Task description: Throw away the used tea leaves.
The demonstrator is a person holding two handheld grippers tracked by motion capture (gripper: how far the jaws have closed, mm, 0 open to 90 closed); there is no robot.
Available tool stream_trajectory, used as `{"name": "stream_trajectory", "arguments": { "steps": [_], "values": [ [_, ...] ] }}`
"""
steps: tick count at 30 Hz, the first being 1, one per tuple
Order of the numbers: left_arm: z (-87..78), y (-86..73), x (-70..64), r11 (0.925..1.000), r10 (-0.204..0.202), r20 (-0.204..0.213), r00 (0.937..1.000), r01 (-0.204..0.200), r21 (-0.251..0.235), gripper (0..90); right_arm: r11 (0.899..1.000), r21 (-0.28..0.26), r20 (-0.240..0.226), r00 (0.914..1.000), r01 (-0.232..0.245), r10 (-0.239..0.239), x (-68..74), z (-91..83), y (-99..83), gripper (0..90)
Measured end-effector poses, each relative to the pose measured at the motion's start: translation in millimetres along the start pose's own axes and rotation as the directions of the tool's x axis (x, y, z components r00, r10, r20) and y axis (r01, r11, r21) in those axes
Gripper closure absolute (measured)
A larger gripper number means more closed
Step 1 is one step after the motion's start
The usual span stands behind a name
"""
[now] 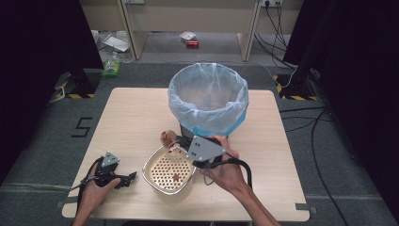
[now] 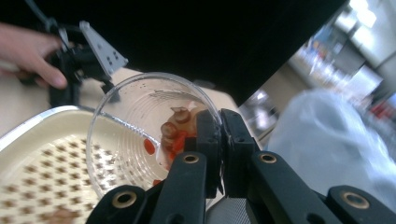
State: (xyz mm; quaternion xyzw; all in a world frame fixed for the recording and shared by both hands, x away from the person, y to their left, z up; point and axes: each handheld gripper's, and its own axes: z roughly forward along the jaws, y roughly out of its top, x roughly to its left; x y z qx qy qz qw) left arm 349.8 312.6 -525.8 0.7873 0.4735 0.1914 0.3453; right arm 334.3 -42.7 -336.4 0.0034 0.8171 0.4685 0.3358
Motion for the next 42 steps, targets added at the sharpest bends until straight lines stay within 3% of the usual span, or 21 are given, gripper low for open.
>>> {"name": "stream_trajectory", "arguments": {
  "steps": [3,4,8,13,14,15,16,18,21,23,25,26,28,29,30,33,34,35,37,40,42],
  "values": [
    [0.0,0.0,0.0,1.0000,0.000,0.000,1.0000,0.000,-0.001,0.0,0.985,0.004,0.091,0.9809,0.173,-0.172,16.6,12.0,-1.6,87.9],
    [0.0,0.0,0.0,1.0000,0.000,0.000,1.0000,0.000,-0.001,0.0,0.985,0.004,0.091,0.9809,0.173,-0.172,16.6,12.0,-1.6,87.9],
    [0.0,0.0,0.0,1.0000,0.000,0.000,1.0000,0.000,0.000,0.0,0.913,0.030,0.222,0.8883,0.406,-0.402,33.8,20.3,-4.6,87.9],
    [0.0,0.0,0.0,1.0000,0.000,0.000,1.0000,0.000,-0.001,0.0,0.804,0.031,0.342,0.7496,0.594,-0.567,49.0,21.7,-10.0,87.9],
    [0.0,0.0,0.0,1.0000,0.000,0.000,1.0000,0.000,-0.001,0.0,0.804,0.031,0.342,0.7496,0.594,-0.567,49.0,21.7,-10.0,87.9],
    [0.0,0.0,0.0,1.0000,0.000,0.000,1.0000,0.000,-0.001,0.0,0.781,0.037,0.365,0.7191,0.623,-0.591,52.2,22.0,-12.1,87.9],
    [0.0,0.0,0.0,1.0000,0.000,0.000,1.0000,0.000,-0.001,0.0,0.743,0.043,0.403,0.6690,0.668,-0.625,58.9,23.2,-17.6,87.9],
    [0.1,-0.1,0.0,1.0000,0.000,0.000,1.0000,0.000,-0.001,0.0,0.710,0.045,0.440,0.6242,0.702,-0.645,63.6,23.6,-22.4,88.1],
    [0.0,0.0,0.0,1.0000,0.000,-0.001,1.0000,0.000,-0.001,0.0,0.706,0.031,0.475,0.6111,0.708,-0.633,65.1,22.7,-24.7,88.1],
    [0.1,-0.1,0.0,1.0000,0.000,0.000,1.0000,0.000,-0.001,0.0,0.698,0.021,0.513,0.5915,0.716,-0.622,65.0,20.5,-23.1,88.1],
    [0.1,-0.1,0.0,1.0000,0.000,0.000,1.0000,0.000,-0.001,0.0,0.700,0.021,0.516,0.5918,0.714,-0.619,64.7,20.5,-22.5,88.2],
    [0.1,-0.1,0.0,1.0000,0.000,0.000,1.0000,0.000,-0.001,0.0,0.689,0.023,0.519,0.5803,0.725,-0.628,64.0,21.6,-23.1,88.2],
    [0.0,-0.1,0.0,1.0000,0.000,-0.001,1.0000,0.000,-0.001,0.0,0.689,0.019,0.530,0.5775,0.724,-0.621,63.5,21.3,-23.4,88.2],
    [0.1,-0.1,0.0,1.0000,0.000,0.000,1.0000,0.000,-0.001,0.0,0.711,0.004,0.552,0.5909,0.704,-0.588,60.6,19.9,-22.0,88.2],
    [0.1,-0.1,0.0,1.0000,0.000,0.000,1.0000,0.000,-0.001,0.0,0.714,0.002,0.555,0.5936,0.700,-0.583,60.4,20.0,-21.9,88.2],
    [0.0,-0.1,0.0,1.0000,0.001,-0.001,1.0000,-0.001,-0.001,0.0,0.696,0.010,0.554,0.5751,0.718,-0.602,61.3,20.3,-22.4,88.2],
    [0.1,-0.1,0.0,1.0000,0.000,0.000,1.0000,0.000,-0.001,0.0,0.708,0.005,0.571,0.5787,0.706,-0.582,59.3,19.4,-21.7,88.2],
    [0.0,-0.1,0.0,1.0000,0.000,-0.001,1.0000,0.000,-0.001,0.0,0.727,-0.001,0.570,0.5972,0.687,-0.564,57.1,19.8,-20.9,88.2],
    [-0.1,-0.1,-0.1,1.0000,0.001,-0.001,1.0000,-0.001,0.000,0.0,0.711,0.022,0.539,0.5906,0.703,-0.600,57.7,23.6,-22.4,88.2],
    [-0.1,-0.1,0.0,1.0000,0.002,-0.001,1.0000,-0.002,0.000,0.0,0.734,0.002,0.546,0.6146,0.679,-0.570,57.1,22.5,-23.6,88.1],
    [-0.1,-0.1,0.0,1.0000,0.003,-0.002,1.0000,-0.003,0.000,0.0,0.730,0.000,0.542,0.6128,0.684,-0.575,57.9,22.2,-23.5,88.2]
  ]
}}
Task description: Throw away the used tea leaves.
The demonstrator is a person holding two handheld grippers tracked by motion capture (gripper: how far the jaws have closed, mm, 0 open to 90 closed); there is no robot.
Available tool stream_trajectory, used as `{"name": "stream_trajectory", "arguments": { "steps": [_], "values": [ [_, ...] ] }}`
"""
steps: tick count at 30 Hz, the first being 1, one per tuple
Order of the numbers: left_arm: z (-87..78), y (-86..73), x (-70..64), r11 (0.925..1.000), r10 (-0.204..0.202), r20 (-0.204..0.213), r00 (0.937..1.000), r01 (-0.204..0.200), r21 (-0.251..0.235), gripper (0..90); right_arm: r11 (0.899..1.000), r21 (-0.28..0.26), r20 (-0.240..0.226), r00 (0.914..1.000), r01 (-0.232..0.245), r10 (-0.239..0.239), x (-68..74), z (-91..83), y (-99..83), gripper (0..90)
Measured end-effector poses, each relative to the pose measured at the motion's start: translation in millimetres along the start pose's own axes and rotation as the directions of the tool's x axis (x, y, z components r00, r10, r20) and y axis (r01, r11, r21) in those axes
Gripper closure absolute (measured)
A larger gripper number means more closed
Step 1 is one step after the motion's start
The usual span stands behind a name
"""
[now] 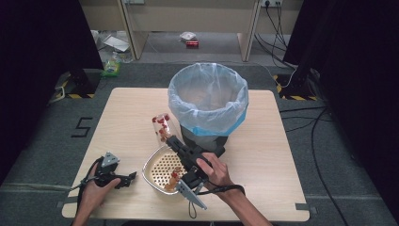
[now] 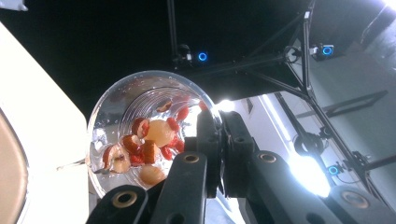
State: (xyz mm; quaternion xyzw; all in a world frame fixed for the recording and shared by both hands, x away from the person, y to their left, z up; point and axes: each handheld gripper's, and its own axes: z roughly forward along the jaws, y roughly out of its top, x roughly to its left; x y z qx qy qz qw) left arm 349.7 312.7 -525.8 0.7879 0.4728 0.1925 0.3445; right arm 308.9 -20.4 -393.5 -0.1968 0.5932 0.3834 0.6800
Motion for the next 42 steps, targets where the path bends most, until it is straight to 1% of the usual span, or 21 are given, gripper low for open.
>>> {"name": "stream_trajectory", "arguments": {
  "steps": [1,3,6,7,11,12,14,16,17,18,19,23,26,27,29,30,33,36,39,40,42],
  "values": [
    [0.0,0.0,-0.1,1.0000,-0.001,0.000,1.0000,0.001,0.000,0.0,0.999,-0.014,-0.012,0.9993,0.034,-0.035,2.4,-1.5,1.7,88.2],
    [0.0,0.0,-0.1,1.0000,-0.001,0.000,1.0000,0.001,0.000,0.0,1.000,-0.025,0.018,0.9998,-0.010,0.010,2.0,-4.6,3.1,88.2],
    [0.0,-0.1,-0.1,1.0000,0.000,0.000,1.0000,0.000,0.000,0.0,0.998,-0.021,-0.039,0.9974,0.060,-0.061,8.6,-3.4,4.5,88.2],
    [-0.2,-0.2,-0.2,1.0000,0.000,0.000,1.0000,0.000,0.000,0.0,1.000,-0.025,-0.022,0.9996,0.018,-0.018,7.7,-5.5,3.2,88.2],
    [-0.2,-0.2,-0.2,1.0000,0.000,0.000,1.0000,0.000,0.000,0.0,0.999,-0.027,-0.063,0.9971,0.040,-0.041,14.5,-6.2,4.5,88.2],
    [-0.2,-0.2,-0.2,1.0000,0.000,0.000,1.0000,0.000,0.000,0.0,1.000,-0.026,-0.028,0.9996,-0.009,0.008,10.5,-6.8,5.2,88.2],
    [-0.1,-0.2,-0.2,1.0000,0.000,-0.001,1.0000,0.000,0.000,0.0,0.998,-0.037,-0.073,0.9958,0.053,-0.055,17.5,-4.9,6.9,88.1],
    [-0.2,-0.2,-0.3,1.0000,-0.001,0.000,1.0000,0.001,0.000,0.0,0.997,-0.047,-0.073,0.9950,0.065,-0.069,18.1,-4.8,8.1,88.2],
    [-0.2,-0.3,-0.3,1.0000,0.000,0.000,1.0000,0.000,0.000,0.0,0.999,-0.041,-0.018,0.9998,0.012,-0.013,15.1,-5.8,8.5,88.2],
    [-0.2,-0.2,-0.3,1.0000,-0.001,0.000,1.0000,0.001,0.001,0.0,0.993,-0.057,-0.022,0.9945,0.101,-0.102,20.3,-4.4,13.2,88.2],
    [-0.2,-0.3,-0.3,1.0000,0.000,0.000,1.0000,0.000,0.000,0.0,0.991,-0.061,-0.034,0.9921,0.118,-0.120,23.7,-3.9,12.9,88.2],
    [-0.6,-0.6,-0.5,1.0000,0.000,0.000,1.0000,0.000,0.001,0.0,0.999,-0.022,0.017,0.9991,0.038,-0.038,25.0,-5.8,5.0,88.2],
    [-0.6,-0.5,-0.5,1.0000,0.001,0.000,1.0000,-0.001,0.002,0.0,0.997,-0.032,0.016,0.9973,0.073,-0.072,25.3,-7.4,6.2,88.2],
    [-0.6,-0.5,-0.5,1.0000,0.001,0.000,1.0000,-0.001,0.002,0.0,0.999,-0.032,0.058,0.9982,0.015,-0.014,20.9,-8.7,5.4,88.2],
    [-0.6,-0.5,-0.5,1.0000,0.001,0.000,1.0000,-0.001,0.002,0.0,0.994,-0.025,0.023,0.9945,0.103,-0.102,23.3,-6.7,7.0,88.2],
    [-0.6,-0.5,-0.5,1.0000,0.001,0.000,1.0000,-0.001,0.002,0.0,0.994,-0.022,0.010,0.9945,0.104,-0.104,25.2,-6.9,6.3,88.2],
    [-0.5,-0.6,-0.5,1.0000,0.000,-0.001,1.0000,0.000,0.000,0.0,1.000,-0.018,0.084,0.9964,0.011,-0.009,15.9,-9.2,3.2,88.2],
    [-0.7,-0.6,-0.6,1.0000,0.001,0.000,1.0000,-0.001,0.001,0.0,0.999,-0.016,0.068,0.9964,0.051,-0.049,17.6,-9.7,2.5,88.2],
    [-0.8,-0.6,-0.5,1.0000,0.002,0.000,1.0000,-0.002,0.002,0.0,0.999,-0.045,0.126,0.9920,0.013,-0.007,15.3,-15.1,5.2,88.2],
    [-0.8,-0.7,-0.6,1.0000,0.002,0.000,1.0000,-0.002,0.002,0.0,0.987,-0.036,0.066,0.9861,0.155,-0.153,26.3,-12.7,7.3,88.1],
    [-0.8,-1.0,-0.9,1.0000,0.000,-0.001,1.0000,0.000,-0.001,0.0,0.994,-0.033,0.093,0.9901,0.109,-0.105,23.8,-12.6,6.2,88.2]
  ]
}}
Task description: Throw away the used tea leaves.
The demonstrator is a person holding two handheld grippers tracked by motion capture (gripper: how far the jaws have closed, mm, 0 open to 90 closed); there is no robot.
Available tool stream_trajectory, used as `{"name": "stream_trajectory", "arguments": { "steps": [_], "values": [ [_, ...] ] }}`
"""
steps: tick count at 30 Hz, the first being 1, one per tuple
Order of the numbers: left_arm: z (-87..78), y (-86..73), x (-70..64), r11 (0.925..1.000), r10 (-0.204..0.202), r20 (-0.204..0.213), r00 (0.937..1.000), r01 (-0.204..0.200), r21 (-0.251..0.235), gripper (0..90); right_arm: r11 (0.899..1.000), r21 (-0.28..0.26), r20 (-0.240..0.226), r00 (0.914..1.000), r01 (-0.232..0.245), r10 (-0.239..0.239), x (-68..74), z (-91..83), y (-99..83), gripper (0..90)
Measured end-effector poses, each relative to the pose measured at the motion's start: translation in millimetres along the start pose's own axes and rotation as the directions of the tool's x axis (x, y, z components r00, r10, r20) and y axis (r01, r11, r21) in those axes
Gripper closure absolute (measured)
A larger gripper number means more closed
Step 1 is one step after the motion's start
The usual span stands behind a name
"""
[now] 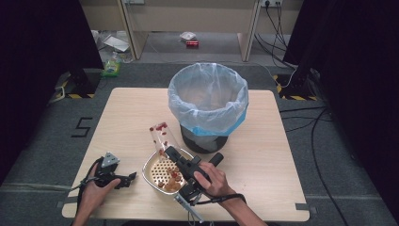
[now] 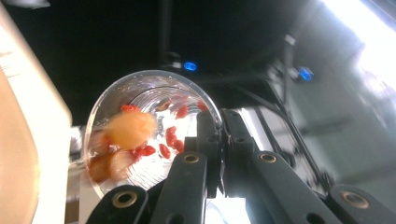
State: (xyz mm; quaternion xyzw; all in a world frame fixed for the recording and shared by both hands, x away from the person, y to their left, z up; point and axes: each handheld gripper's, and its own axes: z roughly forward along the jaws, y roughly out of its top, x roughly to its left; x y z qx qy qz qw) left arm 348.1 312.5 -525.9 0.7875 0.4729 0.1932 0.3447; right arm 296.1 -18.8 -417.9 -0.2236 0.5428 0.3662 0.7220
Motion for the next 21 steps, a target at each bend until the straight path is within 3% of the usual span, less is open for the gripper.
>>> {"name": "stream_trajectory", "arguments": {
  "steps": [5,8,10,12,13,14,15,16,18,19,20,21],
  "values": [
    [0.0,0.0,0.1,1.0000,0.000,0.000,1.0000,0.000,0.001,0.0,0.999,0.021,0.014,0.9995,-0.030,0.030,-2.5,3.6,-2.6,88.1],
    [0.0,0.0,0.0,1.0000,0.000,0.001,1.0000,0.000,0.000,0.0,0.999,0.038,-0.003,0.9993,-0.037,0.037,-1.4,4.9,-4.4,88.1],
    [0.1,0.0,0.0,1.0000,0.000,0.000,1.0000,0.000,0.000,0.0,0.995,0.053,-0.017,0.9963,-0.083,0.084,-3.6,6.0,-6.3,88.1],
    [0.0,0.0,0.0,1.0000,0.000,0.001,1.0000,0.000,0.001,0.0,0.982,0.064,-0.066,0.9816,-0.175,0.179,-15.1,6.4,-6.9,87.9],
    [-0.1,0.0,0.1,1.0000,0.000,0.001,1.0000,0.000,0.001,0.0,0.979,0.066,-0.079,0.9766,-0.195,0.200,-20.2,6.8,-7.8,88.0],
    [0.0,0.0,0.0,1.0000,0.000,0.001,1.0000,0.000,0.001,0.0,0.966,0.076,-0.109,0.9607,-0.248,0.255,-25.5,7.1,-9.4,87.9],
    [-0.1,0.0,0.1,1.0000,0.000,0.001,1.0000,0.000,0.001,0.0,0.946,0.096,-0.136,0.9369,-0.311,0.322,-30.4,7.4,-11.3,87.9],
    [-0.1,0.0,0.1,1.0000,0.000,0.001,1.0000,0.000,0.001,0.0,0.934,0.109,-0.161,0.9207,-0.342,0.356,-35.1,7.7,-13.3,87.9],
    [-0.1,0.0,0.0,1.0000,0.000,0.001,1.0000,0.000,0.001,0.0,0.903,0.146,-0.227,0.8752,-0.403,0.427,-42.9,8.4,-15.7,87.9],
    [-0.1,0.1,0.0,1.0000,-0.001,0.001,1.0000,0.001,0.001,0.0,0.890,0.155,-0.240,0.8578,-0.428,0.455,-45.8,7.4,-16.4,88.0],
    [-0.1,0.1,0.0,1.0000,-0.001,0.001,1.0000,0.001,0.001,0.0,0.890,0.155,-0.240,0.8578,-0.428,0.455,-45.8,7.4,-16.4,88.0],
    [-0.1,0.1,0.0,1.0000,0.000,0.001,1.0000,0.000,0.001,0.0,0.841,0.188,-0.284,0.7913,-0.508,0.541,-52.7,7.5,-20.1,88.0]
  ]
}}
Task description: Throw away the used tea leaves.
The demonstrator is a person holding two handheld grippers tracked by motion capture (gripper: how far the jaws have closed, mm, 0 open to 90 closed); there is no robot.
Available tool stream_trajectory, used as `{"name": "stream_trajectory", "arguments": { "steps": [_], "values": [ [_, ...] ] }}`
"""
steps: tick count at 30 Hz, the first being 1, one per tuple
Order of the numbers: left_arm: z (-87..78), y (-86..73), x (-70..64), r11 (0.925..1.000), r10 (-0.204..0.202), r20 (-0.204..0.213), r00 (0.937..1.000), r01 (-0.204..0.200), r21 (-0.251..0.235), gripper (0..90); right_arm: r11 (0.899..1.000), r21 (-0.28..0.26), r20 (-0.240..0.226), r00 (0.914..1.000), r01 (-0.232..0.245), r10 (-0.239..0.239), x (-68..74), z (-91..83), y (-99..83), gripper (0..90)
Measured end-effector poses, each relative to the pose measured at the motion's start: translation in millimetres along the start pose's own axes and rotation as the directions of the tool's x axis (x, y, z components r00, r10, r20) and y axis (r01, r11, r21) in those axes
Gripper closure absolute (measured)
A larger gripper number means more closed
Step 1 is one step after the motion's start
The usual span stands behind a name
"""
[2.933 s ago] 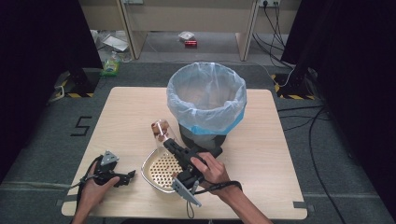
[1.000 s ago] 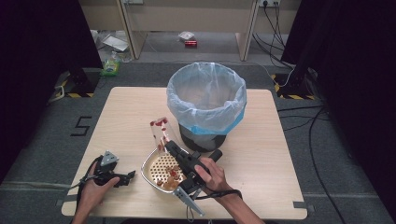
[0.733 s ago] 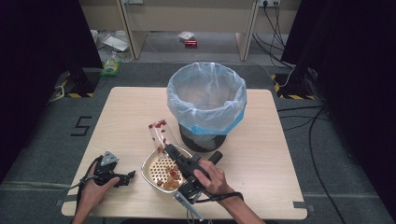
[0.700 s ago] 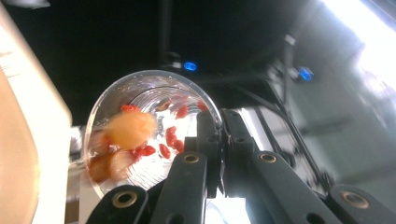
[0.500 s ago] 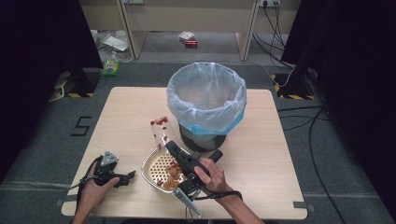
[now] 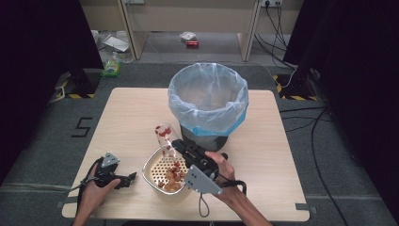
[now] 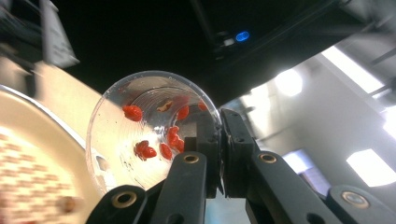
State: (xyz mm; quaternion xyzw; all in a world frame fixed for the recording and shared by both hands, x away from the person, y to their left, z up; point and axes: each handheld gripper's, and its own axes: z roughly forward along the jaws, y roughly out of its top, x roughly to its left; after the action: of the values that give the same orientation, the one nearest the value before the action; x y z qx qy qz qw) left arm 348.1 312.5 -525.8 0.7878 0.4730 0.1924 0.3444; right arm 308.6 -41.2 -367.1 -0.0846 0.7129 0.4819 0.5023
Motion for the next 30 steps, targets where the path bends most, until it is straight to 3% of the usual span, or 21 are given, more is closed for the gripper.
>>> {"name": "stream_trajectory", "arguments": {
  "steps": [3,6,7,8,11,16,17,22,28,30],
  "values": [
    [0.0,0.0,0.0,1.0000,0.000,0.000,1.0000,0.000,0.000,0.0,0.992,0.015,-0.067,0.9900,-0.124,0.124,-13.1,-2.1,0.5,88.0],
    [0.0,0.0,0.0,1.0000,0.000,0.000,1.0000,0.000,0.000,0.0,0.983,0.029,-0.107,0.9776,-0.179,0.181,-25.6,-4.5,5.4,88.0],
    [0.0,0.0,0.0,1.0000,0.000,0.000,1.0000,0.000,0.000,0.0,0.983,0.029,-0.107,0.9776,-0.179,0.181,-25.6,-4.5,5.4,88.0],
    [0.0,0.0,0.0,1.0000,0.000,0.000,1.0000,0.000,0.000,0.0,0.972,0.036,-0.135,0.9621,-0.234,0.237,-36.3,-5.6,9.6,88.0],
    [0.0,0.0,0.0,1.0000,0.000,0.000,1.0000,0.000,0.000,0.0,0.957,0.053,-0.154,0.9448,-0.284,0.289,-52.5,-5.7,14.4,87.9],
    [0.0,0.0,0.0,1.0000,-0.001,0.000,1.0000,0.001,0.000,0.0,0.944,0.063,-0.151,0.9321,-0.323,0.329,-69.7,-5.7,16.9,87.9],
    [0.0,0.0,0.0,1.0000,-0.001,0.000,1.0000,0.001,-0.001,0.0,0.933,0.064,-0.153,0.9200,-0.355,0.361,-78.2,-6.0,17.9,87.9],
    [0.0,0.0,0.0,1.0000,0.000,0.000,1.0000,0.000,0.000,0.0,0.908,0.088,-0.137,0.8984,-0.409,0.417,-98.5,-6.6,17.5,87.9],
    [0.1,0.0,0.0,1.0000,0.000,0.000,1.0000,0.000,-0.001,0.0,0.897,0.109,-0.117,0.8910,-0.428,0.439,-114.5,-7.0,16.6,87.9],
    [0.0,0.0,0.0,1.0000,0.000,0.000,1.0000,0.000,0.000,0.0,0.886,0.116,-0.098,0.8827,-0.448,0.460,-124.3,-8.2,14.9,87.9]
  ]
}}
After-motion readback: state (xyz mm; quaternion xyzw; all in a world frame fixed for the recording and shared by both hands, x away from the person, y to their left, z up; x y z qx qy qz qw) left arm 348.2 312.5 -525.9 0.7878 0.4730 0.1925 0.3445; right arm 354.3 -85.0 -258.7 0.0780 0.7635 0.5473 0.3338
